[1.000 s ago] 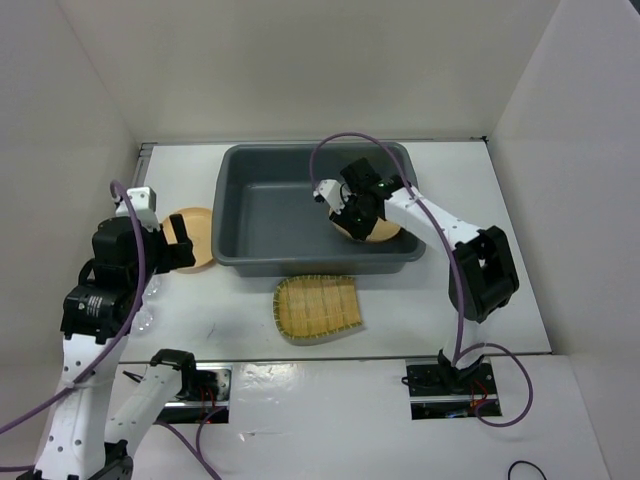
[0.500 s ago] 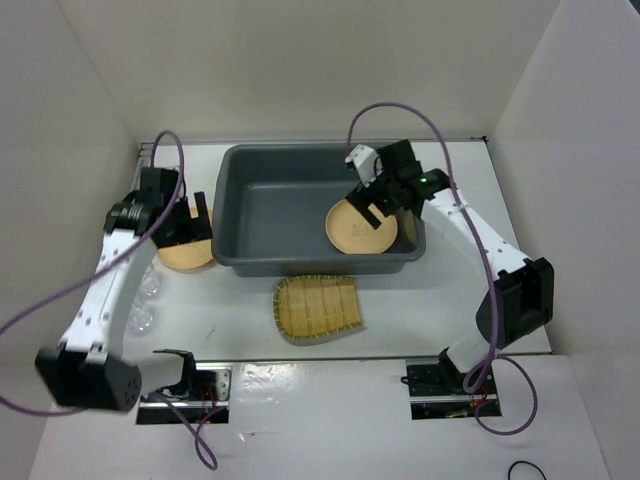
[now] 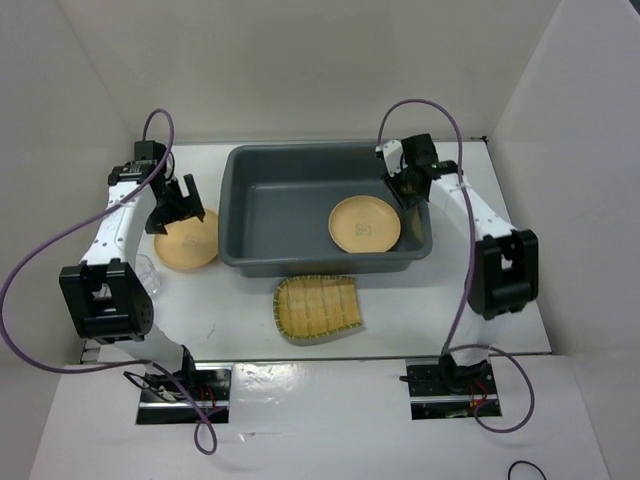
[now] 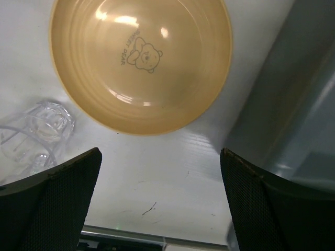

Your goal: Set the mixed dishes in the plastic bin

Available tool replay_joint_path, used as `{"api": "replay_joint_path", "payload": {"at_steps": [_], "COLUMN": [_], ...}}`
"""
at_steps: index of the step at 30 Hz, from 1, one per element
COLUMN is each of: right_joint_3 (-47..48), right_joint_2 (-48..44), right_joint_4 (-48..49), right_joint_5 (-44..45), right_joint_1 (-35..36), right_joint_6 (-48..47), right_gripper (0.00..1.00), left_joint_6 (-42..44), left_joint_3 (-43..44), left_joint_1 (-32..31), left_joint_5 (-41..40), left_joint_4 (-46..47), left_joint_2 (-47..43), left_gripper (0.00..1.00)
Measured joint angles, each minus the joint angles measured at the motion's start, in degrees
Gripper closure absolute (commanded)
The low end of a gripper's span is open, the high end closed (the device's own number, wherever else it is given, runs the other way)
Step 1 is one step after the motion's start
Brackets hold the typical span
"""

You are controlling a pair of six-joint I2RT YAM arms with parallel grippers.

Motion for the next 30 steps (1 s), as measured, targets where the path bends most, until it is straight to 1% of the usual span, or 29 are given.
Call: {"api": "replay_joint_path", "payload": {"at_steps": [1, 6, 10, 12, 14, 16, 21, 23, 26, 27, 30], "right_joint_3": [2.0, 12.2, 16.6, 17.5, 17.4, 16.0, 8.1, 5.2, 1.3, -0.6, -6.9], "right_joint_2": [2.9, 14.8, 16.3, 15.2, 12.9, 9.2, -4.1, -8.8, -14.4, -16.1, -20.2], "right_joint_4": [-0.1, -1.3, -3.7, -4.2, -5.2, -5.5, -5.2, -5.2, -4.8, -4.4, -3.0], "right_joint_5": [-0.2, -1.8, -3.1, -3.7, -4.9, -6.0, -6.3, -6.9, -6.3, -5.6, -1.6], "right_joint_1": [-1.2, -8.9, -14.7, -15.7, -14.9, -12.4, -1.9, 1.0, 0.4, -0.5, -2.2], "right_joint_6": [0.3, 2.0, 3.0, 3.0, 2.8, 2.4, 1.4, 1.4, 1.9, 2.2, 3.2], "right_gripper": [0.66, 0.68, 0.64, 0.64, 0.63, 0.61, 0.61, 0.61, 0.61, 0.6, 0.57], "left_joint_6": [0.2, 1.0, 1.0, 1.0, 0.9, 0.8, -0.6, -0.8, -0.8, -0.8, -0.8], "left_joint_3": [0.0, 0.1, 1.0, 1.6, 2.0, 2.4, 3.0, 3.8, 5.5, 6.3, 7.1], "left_joint_1": [0.1, 0.4, 0.5, 0.5, 0.5, 0.5, 0.5, 0.2, -1.2, -2.2, -5.8], "left_joint_5": [0.5, 3.2, 5.5, 6.3, 6.6, 6.5, 7.0, 8.0, 8.4, 8.3, 7.7], "left_joint_4": [0.0, 0.1, 0.6, 1.0, 1.6, 1.7, 1.7, 1.7, 1.6, 1.5, 1.7], "left_joint_2": [0.6, 2.5, 3.4, 4.2, 5.1, 6.3, 11.2, 13.8, 17.3, 18.4, 20.3], "left_gripper": [0.0, 0.0, 0.0, 0.0, 0.0, 0.0, 0.0, 0.0, 0.0, 0.0, 0.0]}}
